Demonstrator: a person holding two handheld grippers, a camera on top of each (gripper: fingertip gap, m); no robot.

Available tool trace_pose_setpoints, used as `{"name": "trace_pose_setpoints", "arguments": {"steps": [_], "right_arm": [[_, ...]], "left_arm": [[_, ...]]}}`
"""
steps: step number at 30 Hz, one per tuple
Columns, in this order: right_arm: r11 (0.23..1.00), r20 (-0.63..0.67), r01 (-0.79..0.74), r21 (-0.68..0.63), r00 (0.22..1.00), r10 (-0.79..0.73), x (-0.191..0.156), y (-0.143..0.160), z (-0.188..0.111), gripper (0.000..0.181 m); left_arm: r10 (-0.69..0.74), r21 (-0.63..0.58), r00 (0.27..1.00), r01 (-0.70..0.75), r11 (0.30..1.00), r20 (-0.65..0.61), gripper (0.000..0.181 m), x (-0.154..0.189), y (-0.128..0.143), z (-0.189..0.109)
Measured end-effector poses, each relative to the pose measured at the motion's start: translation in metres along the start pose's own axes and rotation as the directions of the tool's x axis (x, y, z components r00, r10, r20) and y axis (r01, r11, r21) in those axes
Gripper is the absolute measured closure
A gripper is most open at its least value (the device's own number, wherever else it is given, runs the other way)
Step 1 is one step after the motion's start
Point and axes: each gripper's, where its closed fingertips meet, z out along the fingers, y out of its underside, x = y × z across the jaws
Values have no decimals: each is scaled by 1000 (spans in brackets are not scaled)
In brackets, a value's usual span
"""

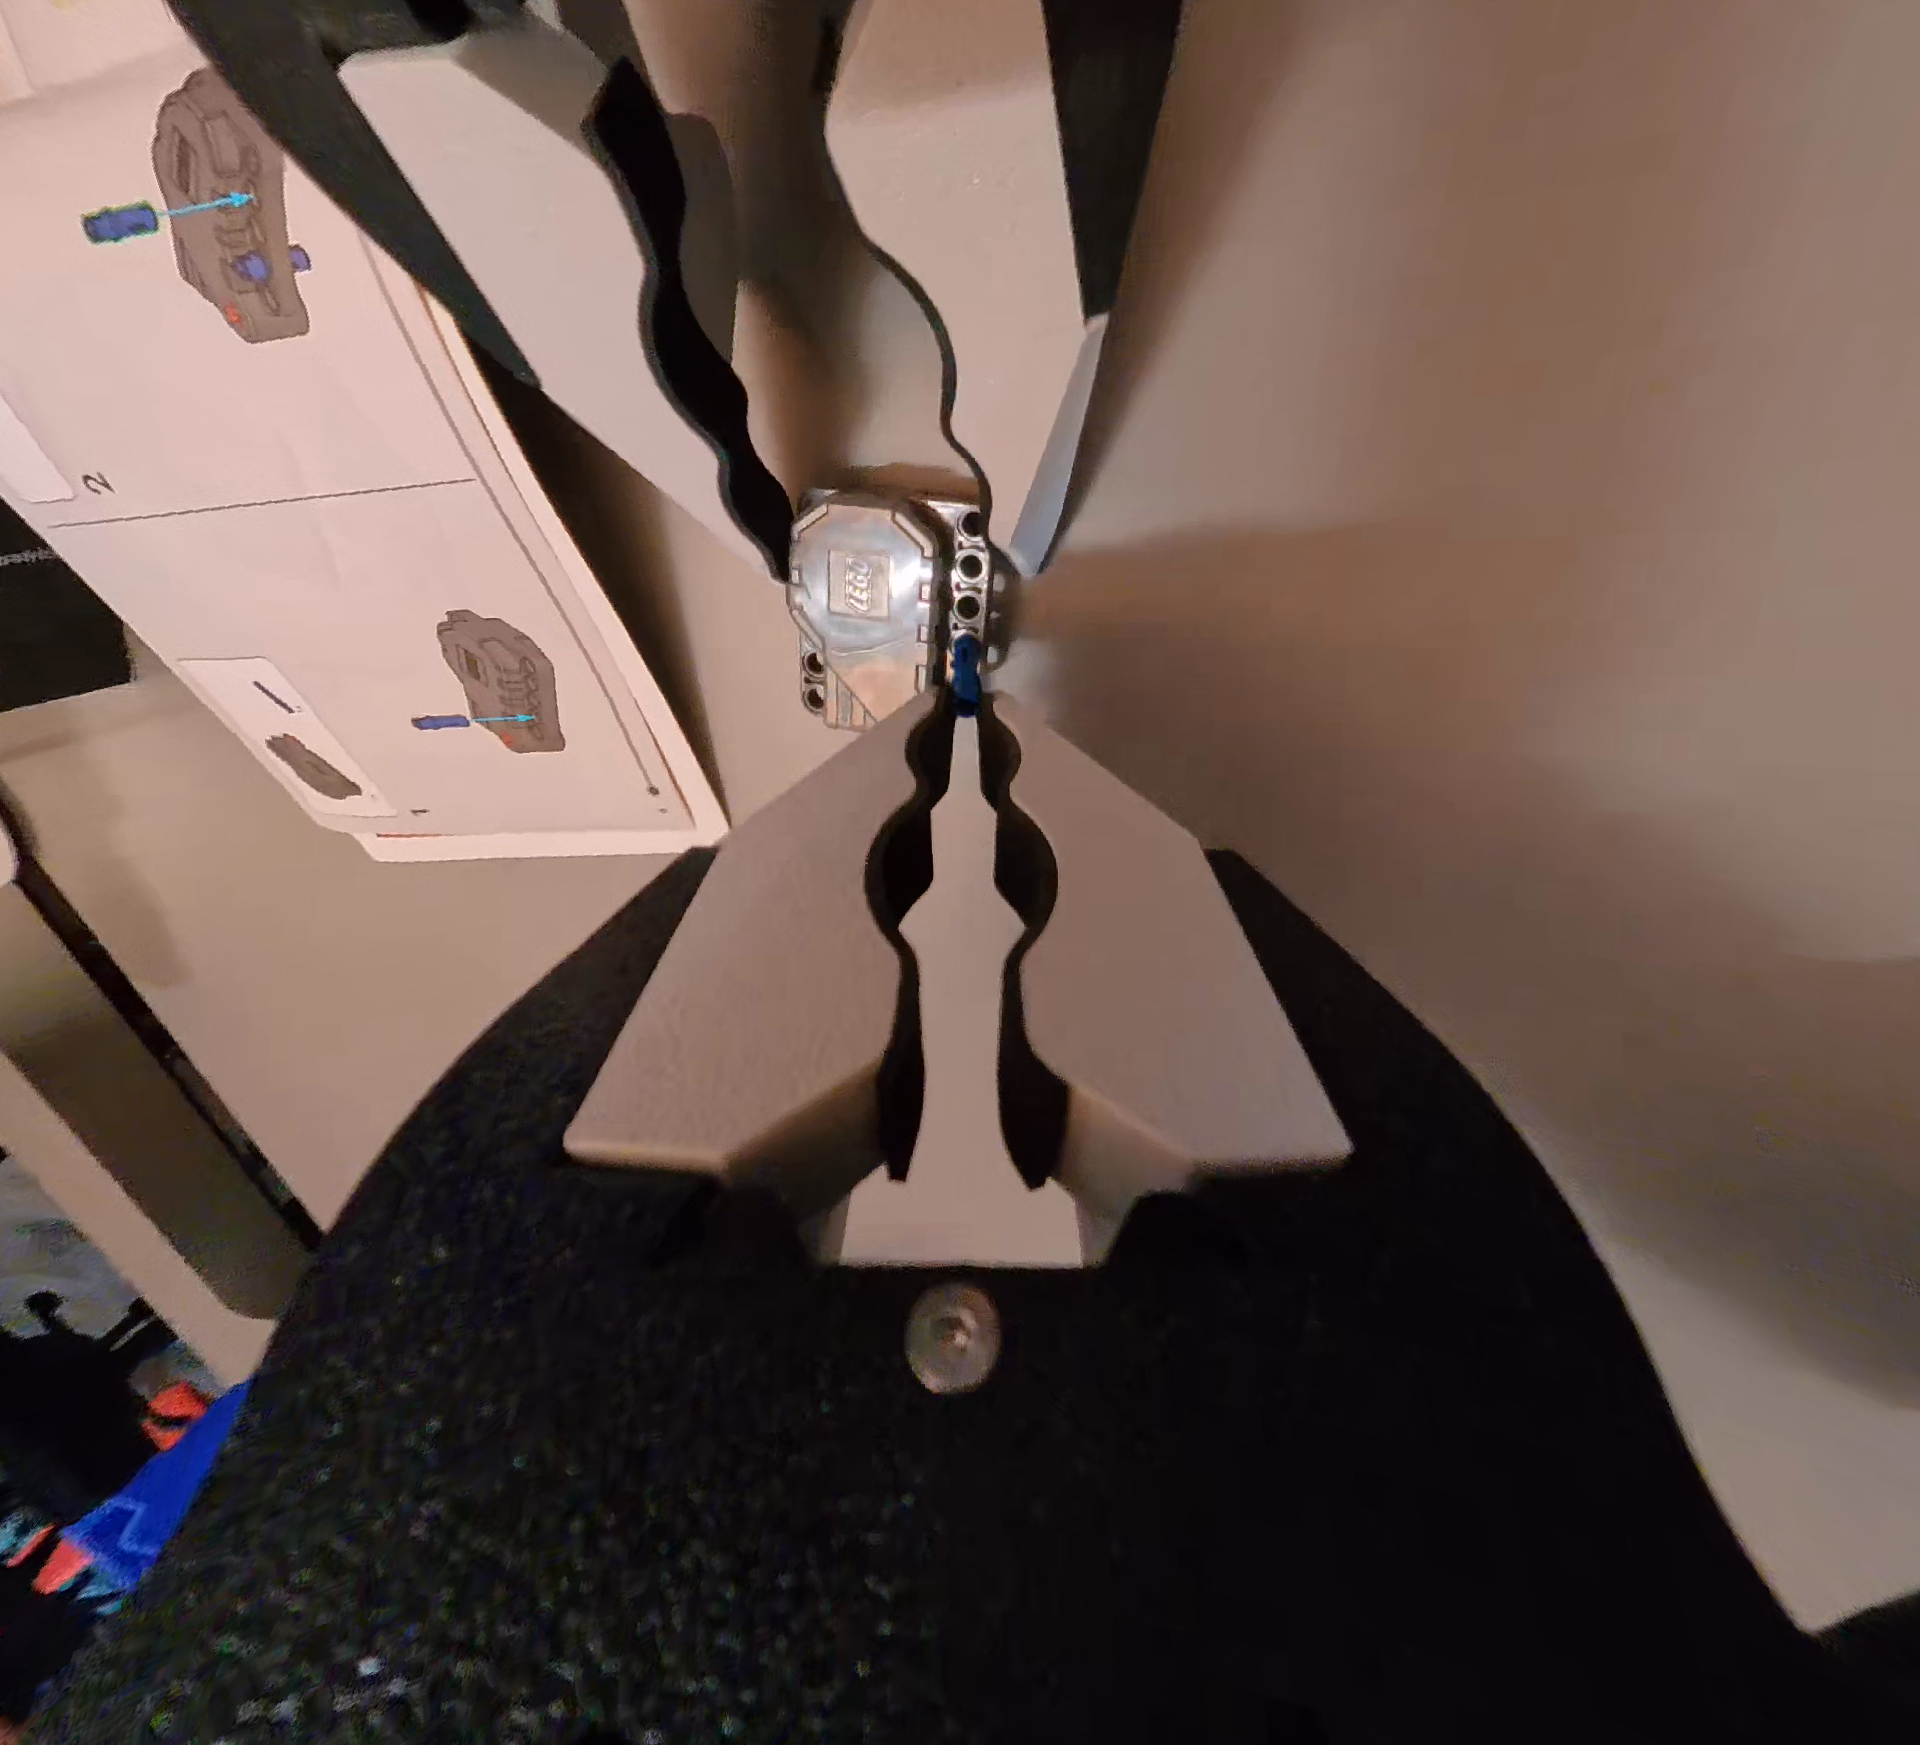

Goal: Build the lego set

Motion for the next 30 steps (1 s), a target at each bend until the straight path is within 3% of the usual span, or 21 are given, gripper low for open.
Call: {"name": "trace_pose_setpoints", "arguments": {"steps": [12, 16, 30], "right_arm": [[1000, 4, -5, 0, 1000, 5, 0, 0, 0, 138], [1000, 5, -6, -1, 1000, 6, 0, 0, 0, 138], [1000, 15, -20, -2, 1000, 20, 0, 0, 0, 138]], "left_arm": [[209, -202, 978, -204, 958, 5, 180, 0, -4, 0], [216, -226, 976, -218, 949, -34, 180, 0, -7, 2], [47, -56, 995, -52, 997, -84, 180, -1, -5, 1]]}}
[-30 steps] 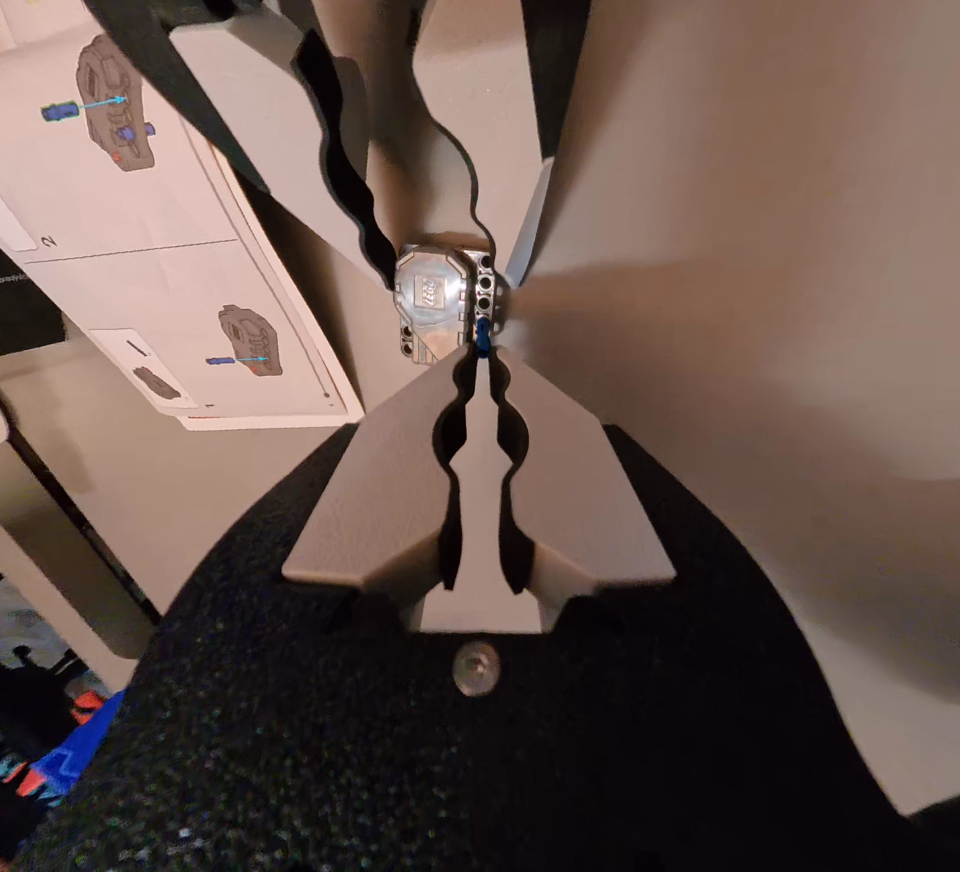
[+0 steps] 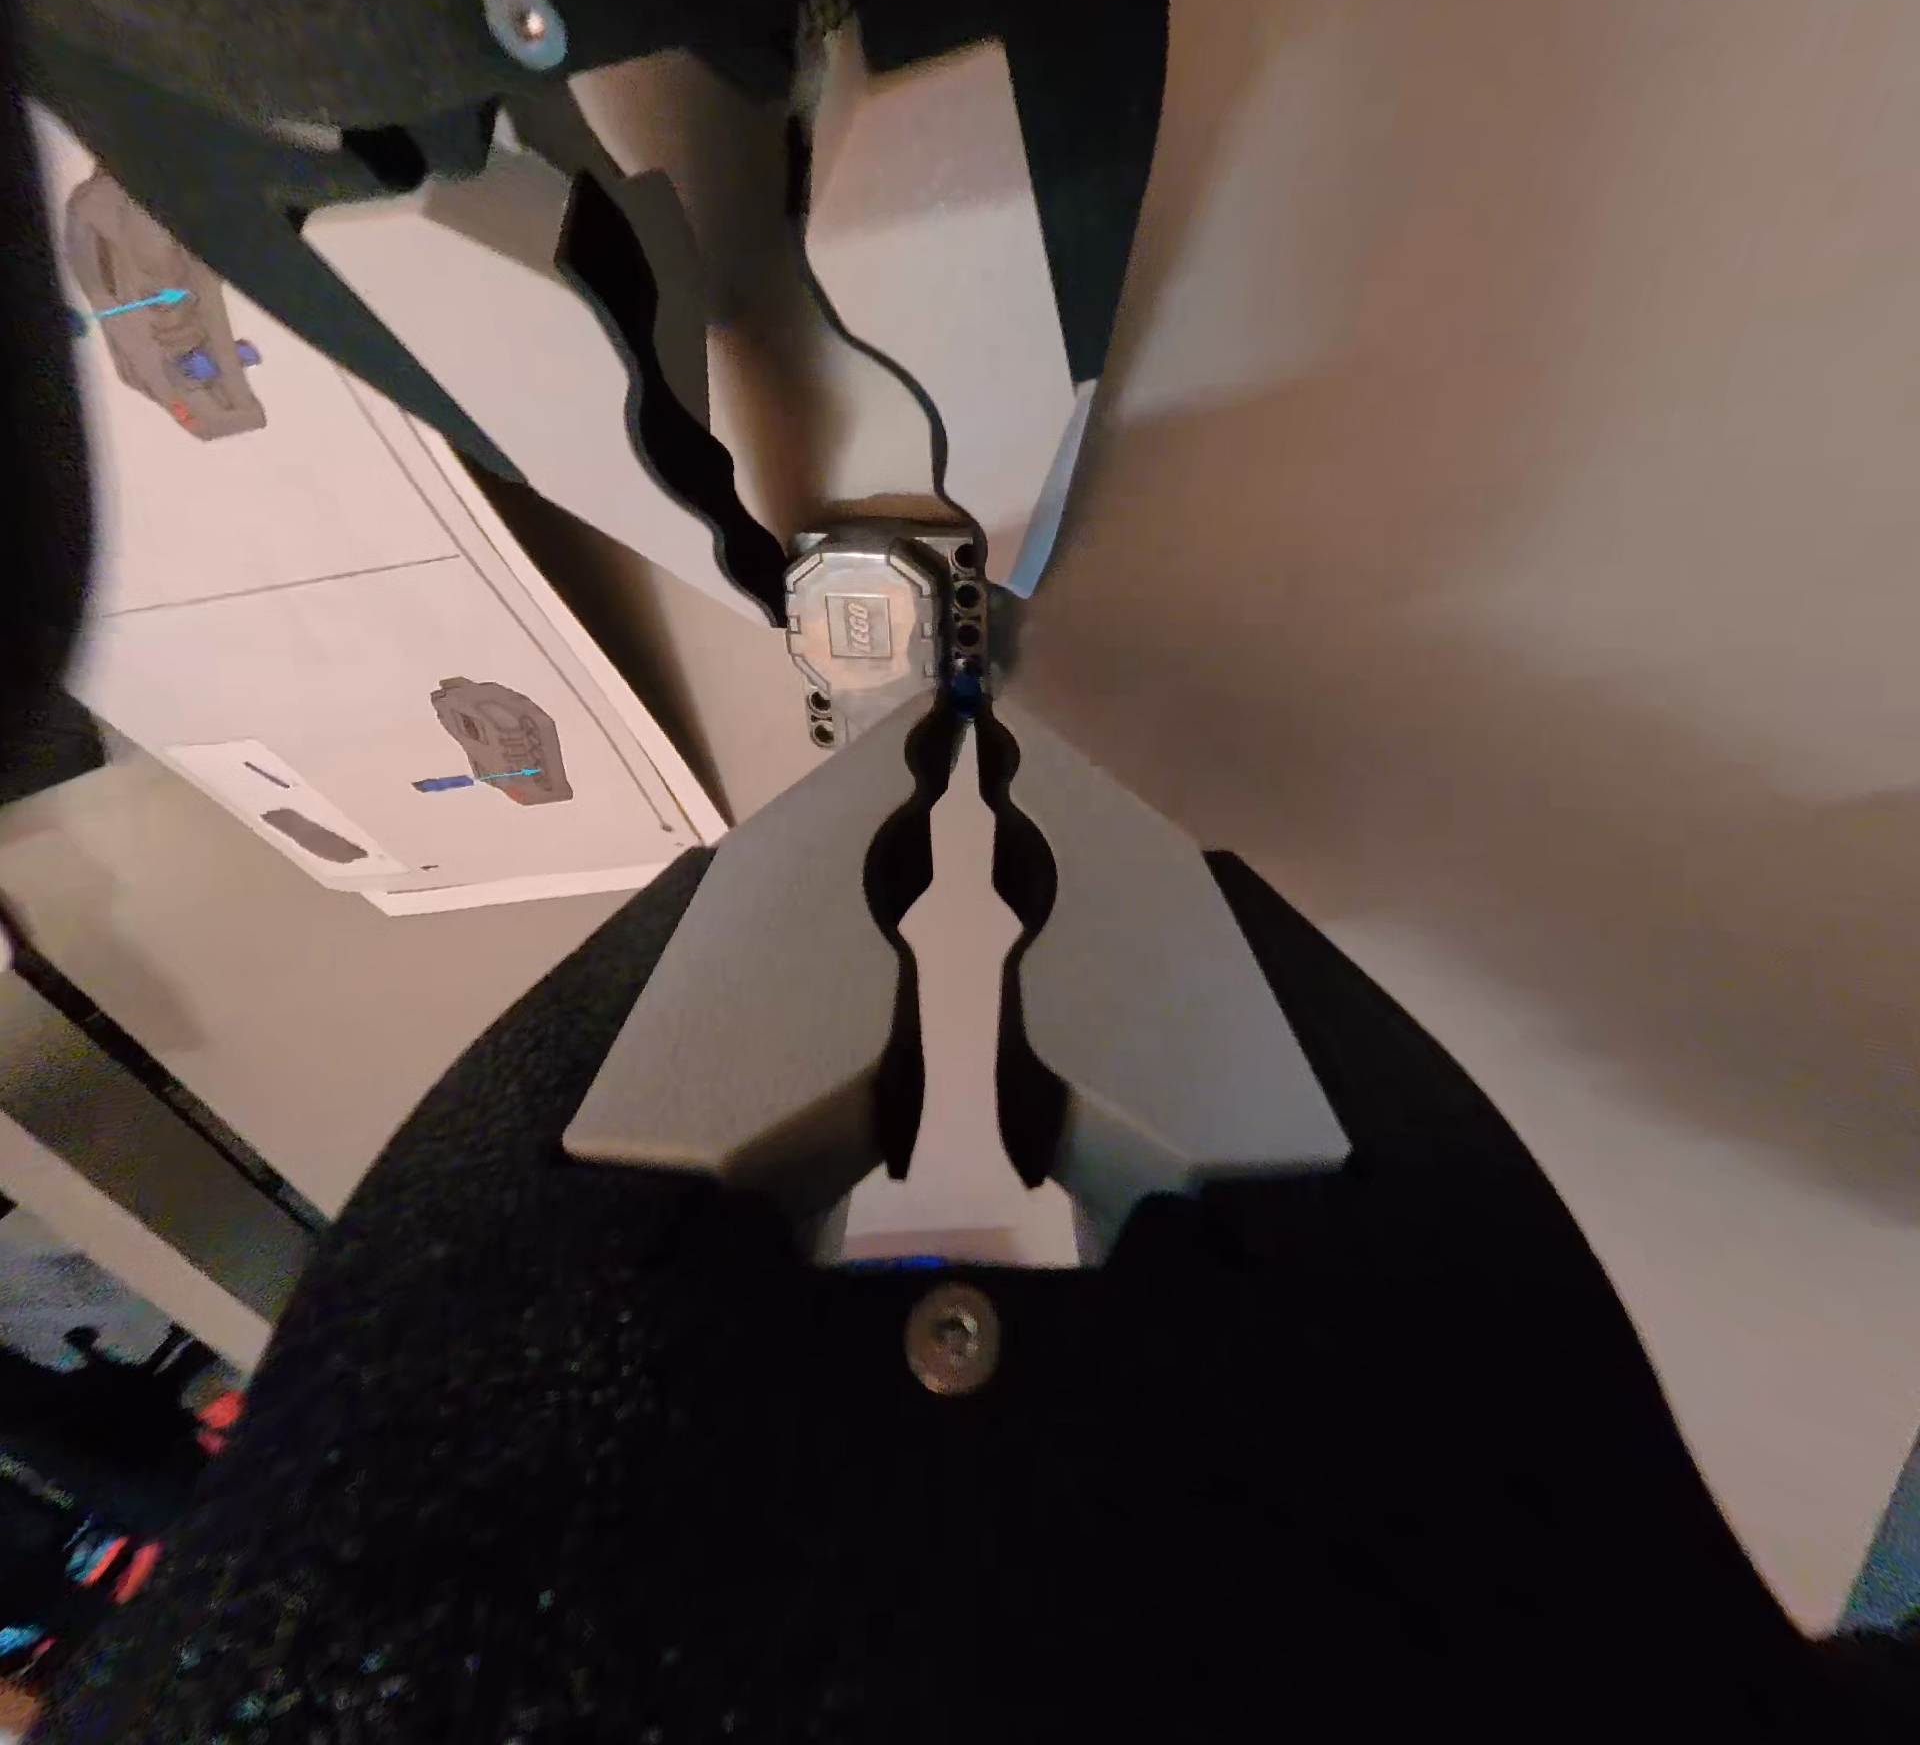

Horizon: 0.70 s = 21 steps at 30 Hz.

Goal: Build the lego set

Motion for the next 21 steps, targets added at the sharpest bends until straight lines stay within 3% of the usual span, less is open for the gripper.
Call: {"name": "trace_pose_setpoints", "arguments": {"steps": [7, 14, 21], "right_arm": [[1000, 1, -1, 0, 1000, 1, 0, 0, 0, 138], [1000, 0, 0, 0, 1000, 0, 0, 0, 0, 138], [1000, 7, -8, -2, 1000, 8, 0, 0, 0, 138]], "left_arm": [[-80, 110, 997, 79, 991, -1, 180, 0, 2, -1], [-102, 97, 993, 107, 989, -56, 180, 1, 2, -1], [-74, 62, 997, 74, 995, -7, 180, 2, 2, -1]]}}
